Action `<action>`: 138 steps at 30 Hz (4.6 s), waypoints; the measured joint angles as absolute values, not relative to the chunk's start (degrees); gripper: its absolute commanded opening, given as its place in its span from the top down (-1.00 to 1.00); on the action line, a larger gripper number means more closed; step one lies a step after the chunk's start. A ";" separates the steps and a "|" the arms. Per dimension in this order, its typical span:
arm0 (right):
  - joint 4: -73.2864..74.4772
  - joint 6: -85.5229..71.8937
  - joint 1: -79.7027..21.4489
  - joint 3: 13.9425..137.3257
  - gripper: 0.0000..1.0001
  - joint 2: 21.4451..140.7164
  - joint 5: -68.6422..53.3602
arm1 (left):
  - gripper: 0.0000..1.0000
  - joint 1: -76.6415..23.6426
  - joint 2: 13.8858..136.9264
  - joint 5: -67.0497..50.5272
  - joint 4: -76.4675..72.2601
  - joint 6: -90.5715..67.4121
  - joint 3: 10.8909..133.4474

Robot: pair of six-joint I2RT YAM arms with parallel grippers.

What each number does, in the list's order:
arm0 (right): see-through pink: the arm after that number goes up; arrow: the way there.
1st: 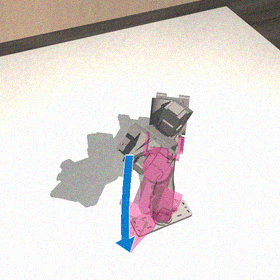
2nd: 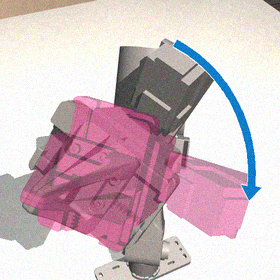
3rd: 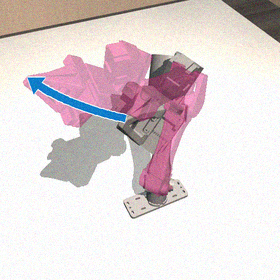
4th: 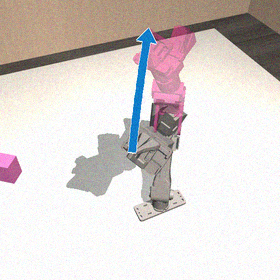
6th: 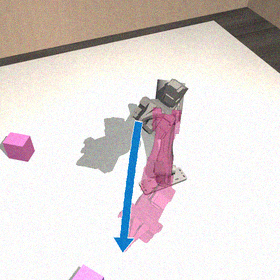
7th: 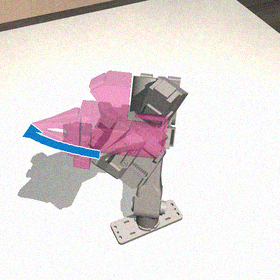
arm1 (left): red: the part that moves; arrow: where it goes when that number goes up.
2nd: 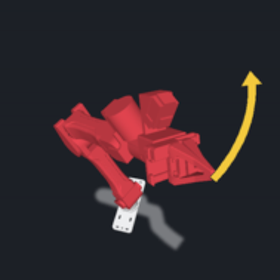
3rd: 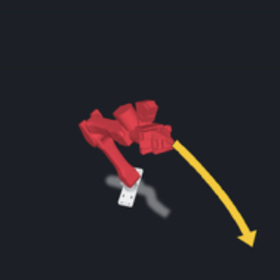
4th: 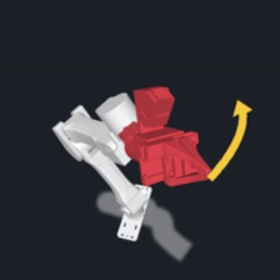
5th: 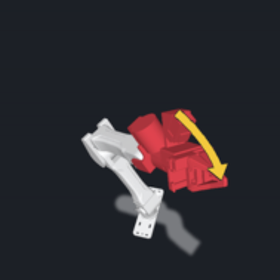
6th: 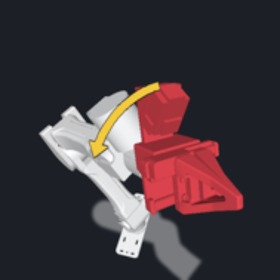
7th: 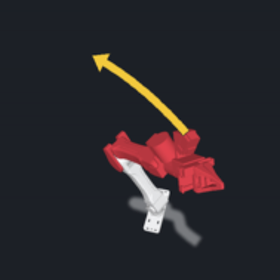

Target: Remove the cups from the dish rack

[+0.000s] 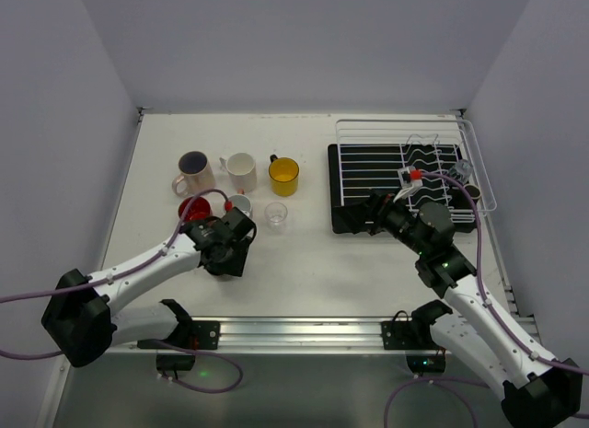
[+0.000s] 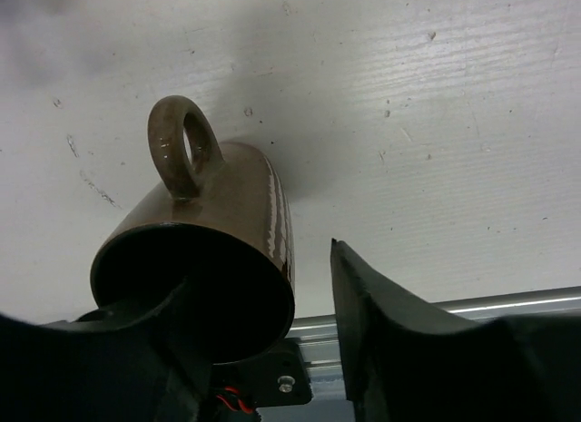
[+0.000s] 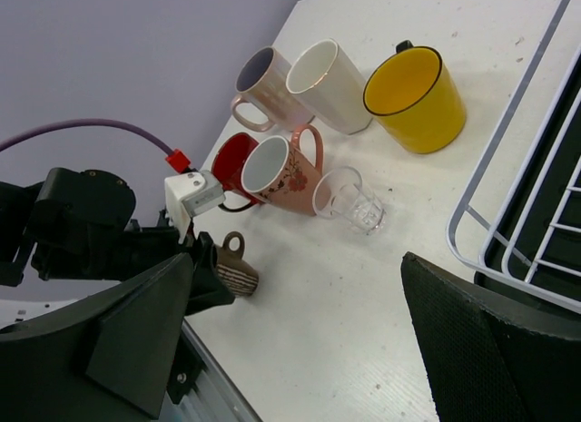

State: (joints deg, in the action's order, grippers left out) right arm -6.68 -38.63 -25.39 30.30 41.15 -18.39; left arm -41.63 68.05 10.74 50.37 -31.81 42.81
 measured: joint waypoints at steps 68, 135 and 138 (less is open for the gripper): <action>14.70 -16.99 9.74 77.38 -0.29 104.66 33.54 | -0.59 -42.94 25.30 -9.74 15.97 -16.82 37.82; -41.08 -60.99 -28.27 19.33 -0.23 47.40 -30.76 | 1.00 -48.36 68.79 -25.87 -37.74 -53.28 36.58; -41.80 -60.86 -28.93 19.29 -0.88 47.27 -29.54 | 1.00 -48.73 66.46 -23.86 -29.91 -49.56 39.29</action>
